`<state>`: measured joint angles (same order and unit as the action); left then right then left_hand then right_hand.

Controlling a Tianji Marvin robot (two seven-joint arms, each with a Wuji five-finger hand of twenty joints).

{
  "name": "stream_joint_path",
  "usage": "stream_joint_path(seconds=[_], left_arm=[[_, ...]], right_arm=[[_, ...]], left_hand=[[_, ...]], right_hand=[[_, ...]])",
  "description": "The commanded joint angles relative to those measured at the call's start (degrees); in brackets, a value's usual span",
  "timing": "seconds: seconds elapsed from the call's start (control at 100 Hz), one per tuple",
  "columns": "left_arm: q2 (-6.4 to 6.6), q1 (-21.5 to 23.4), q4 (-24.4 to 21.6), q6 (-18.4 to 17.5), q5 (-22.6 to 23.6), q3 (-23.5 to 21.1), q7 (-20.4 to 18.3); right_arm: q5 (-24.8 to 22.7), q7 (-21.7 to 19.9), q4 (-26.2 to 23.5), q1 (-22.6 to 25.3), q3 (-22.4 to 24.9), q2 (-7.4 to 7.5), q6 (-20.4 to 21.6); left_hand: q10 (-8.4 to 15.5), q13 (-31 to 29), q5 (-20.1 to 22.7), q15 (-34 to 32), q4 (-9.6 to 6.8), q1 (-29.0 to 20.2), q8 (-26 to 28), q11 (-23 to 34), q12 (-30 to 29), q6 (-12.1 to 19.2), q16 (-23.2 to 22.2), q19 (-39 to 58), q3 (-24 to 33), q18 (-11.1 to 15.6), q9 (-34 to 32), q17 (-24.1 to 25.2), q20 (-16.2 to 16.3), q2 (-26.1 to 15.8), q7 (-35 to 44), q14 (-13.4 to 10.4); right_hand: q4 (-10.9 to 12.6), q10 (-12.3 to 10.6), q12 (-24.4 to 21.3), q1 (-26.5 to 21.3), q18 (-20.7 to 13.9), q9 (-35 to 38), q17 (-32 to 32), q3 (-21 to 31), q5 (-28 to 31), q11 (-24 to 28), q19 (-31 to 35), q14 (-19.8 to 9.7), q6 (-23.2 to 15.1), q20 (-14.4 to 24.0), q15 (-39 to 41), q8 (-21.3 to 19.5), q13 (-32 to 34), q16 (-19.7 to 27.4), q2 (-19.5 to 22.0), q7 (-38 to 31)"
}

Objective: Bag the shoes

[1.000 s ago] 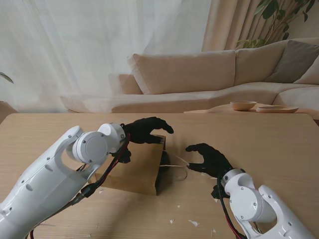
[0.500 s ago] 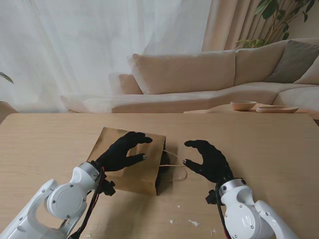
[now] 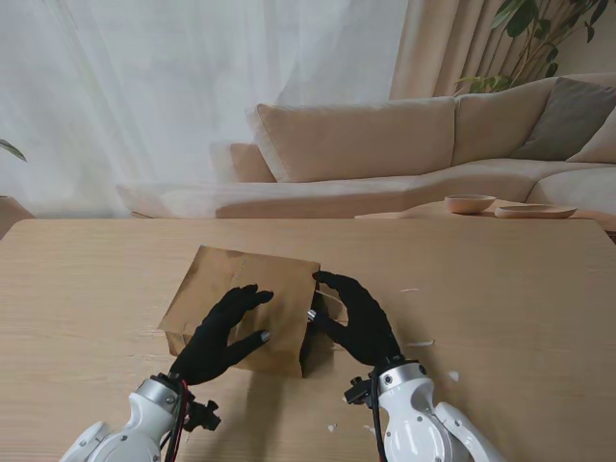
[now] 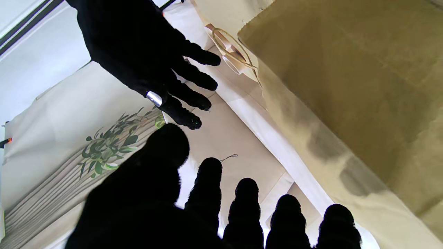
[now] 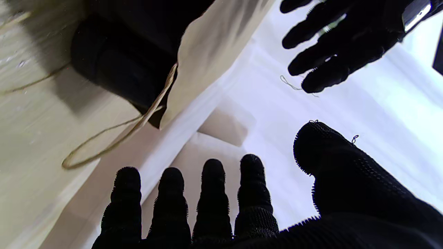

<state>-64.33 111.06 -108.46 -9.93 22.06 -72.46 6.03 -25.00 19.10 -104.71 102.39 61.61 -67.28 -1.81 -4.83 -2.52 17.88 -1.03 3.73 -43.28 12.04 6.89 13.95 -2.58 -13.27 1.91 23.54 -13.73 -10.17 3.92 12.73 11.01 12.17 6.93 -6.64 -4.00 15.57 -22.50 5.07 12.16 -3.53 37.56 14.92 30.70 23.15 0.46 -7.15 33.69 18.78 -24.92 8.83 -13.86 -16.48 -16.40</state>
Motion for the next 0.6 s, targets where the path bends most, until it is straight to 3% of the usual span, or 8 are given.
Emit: stream_joint_path(seconds=[0.0, 0.05, 0.1, 0.16, 0.3, 0.45, 0.59], left_arm=[[-0.42, 0.8, -0.1, 0.2, -0.4, 0.7, -1.1], [-0.48, 0.8, 0.1, 0.1, 0.1, 1.0, -0.4], [-0.78, 0.7, 0.9, -0.5, 1.0, 1.8, 1.6], [-1.03, 0.5, 1.9, -1.1, 1.5, 2.4, 3.0], [-1.6, 0.2, 3.2, -1.0, 0.6, 2.7, 4.9], [-1.98, -0.2, 3.3, -1.1, -0.7, 2.5, 5.9], [-2.08, 0.0, 3.0, -1.8, -1.0, 2.0, 6.2]], right_arm=[[0.6, -0.6, 0.7, 0.0, -0.6, -0.96, 0.7], [1.1, -1.0, 1.2, -0.1, -0.8, -0.92, 1.2], [1.5, -1.5, 1.7, -0.2, -1.0, -0.83, 1.9], [1.9, -3.1, 1.9, -0.1, -0.8, -0.45, 2.5], [3.5, -5.5, 2.5, 0.1, -0.3, -0.02, 4.6], [3.5, -7.2, 2.5, 0.2, 0.5, 0.51, 6.4], [3.5, -7.9, 2.1, 0.7, 0.9, 0.71, 6.8]], left_hand=[[3.9, 1.0, -3.0, 1.5, 0.4, 2.3, -1.3, -2.4, -1.5, 3.1, 1.9, -2.6, -2.1, 1.4, 1.7, -0.3, -2.1, -3.0, -0.2, -2.4], [4.3, 1.0, -3.9, 1.6, 0.47, 2.9, -1.4, -2.9, -1.6, 3.3, 2.4, -2.6, -2.9, 1.4, 2.1, -0.4, -2.5, -3.7, -0.1, -2.5], [4.4, 1.0, -4.3, 1.4, 0.33, 2.3, -1.2, -3.2, -0.9, 3.4, 3.2, -2.4, -3.9, 1.4, 2.1, -0.4, -3.1, -4.1, 1.2, -2.5], [4.7, 1.0, -4.5, 1.4, 0.31, 2.2, -1.2, -3.3, -0.7, 3.8, 3.3, -2.3, -4.2, 1.6, 2.1, -0.4, -3.3, -4.5, 1.4, -2.9], [4.6, 0.9, -4.3, 1.4, 0.33, 1.2, -1.0, -3.3, -0.2, 3.5, 3.5, -2.3, -4.3, 2.0, 2.2, -0.5, -3.4, -4.8, 2.0, -3.1], [4.4, 0.9, -4.2, 1.5, 0.43, 0.3, -0.9, -3.4, 0.2, 3.4, 3.7, -2.3, -4.6, 2.2, 2.3, -0.5, -3.5, -5.0, 2.5, -3.2], [4.5, 0.9, -3.7, 1.4, 0.44, -0.4, -0.8, -3.4, 0.5, 3.3, 3.8, -2.3, -4.9, 2.2, 2.3, -0.5, -3.6, -5.0, 2.9, -3.2]], right_hand=[[4.2, -1.2, -1.8, 2.7, -0.5, -1.2, 1.3, -2.3, -3.2, -4.4, -2.1, -0.9, -3.3, 1.3, -2.1, -0.9, -1.5, 1.2, 3.6, 1.9], [4.3, -1.5, -2.9, 3.0, -0.8, -1.2, 1.7, -3.5, -3.7, -7.2, -2.5, -1.1, -4.0, 1.5, -3.0, -1.4, -1.5, 1.7, 4.6, 2.7], [4.4, -1.5, -1.6, 3.0, -0.7, -1.0, 1.8, -4.1, -3.4, -5.1, -2.7, -1.3, -4.4, 1.6, -3.3, -1.8, -1.5, 1.8, 4.7, 3.3], [4.5, -1.8, -3.4, 3.0, -0.9, -1.1, 2.2, -5.4, -3.5, -9.2, -3.2, -1.4, -4.8, 1.6, -5.0, -2.5, -1.6, 2.7, 5.5, 5.4], [4.6, -3.2, -4.5, 2.9, -1.5, -1.0, 3.7, -7.5, -2.9, -12.1, -4.5, -2.2, -6.0, 1.3, -8.9, -4.1, -1.9, 3.9, 6.1, 9.3], [4.6, -5.8, -5.6, 4.5, -2.9, -1.0, 5.8, -10.6, -4.0, -15.1, -5.8, -3.5, -7.3, 0.9, -12.1, -6.3, -2.7, 4.4, 8.4, 12.5], [4.8, -5.9, -5.9, 4.3, -3.0, -0.9, 6.2, -12.7, -4.1, -16.0, -6.4, -3.7, -7.4, 0.7, -13.4, -7.0, -2.8, 4.3, 9.1, 13.7]])
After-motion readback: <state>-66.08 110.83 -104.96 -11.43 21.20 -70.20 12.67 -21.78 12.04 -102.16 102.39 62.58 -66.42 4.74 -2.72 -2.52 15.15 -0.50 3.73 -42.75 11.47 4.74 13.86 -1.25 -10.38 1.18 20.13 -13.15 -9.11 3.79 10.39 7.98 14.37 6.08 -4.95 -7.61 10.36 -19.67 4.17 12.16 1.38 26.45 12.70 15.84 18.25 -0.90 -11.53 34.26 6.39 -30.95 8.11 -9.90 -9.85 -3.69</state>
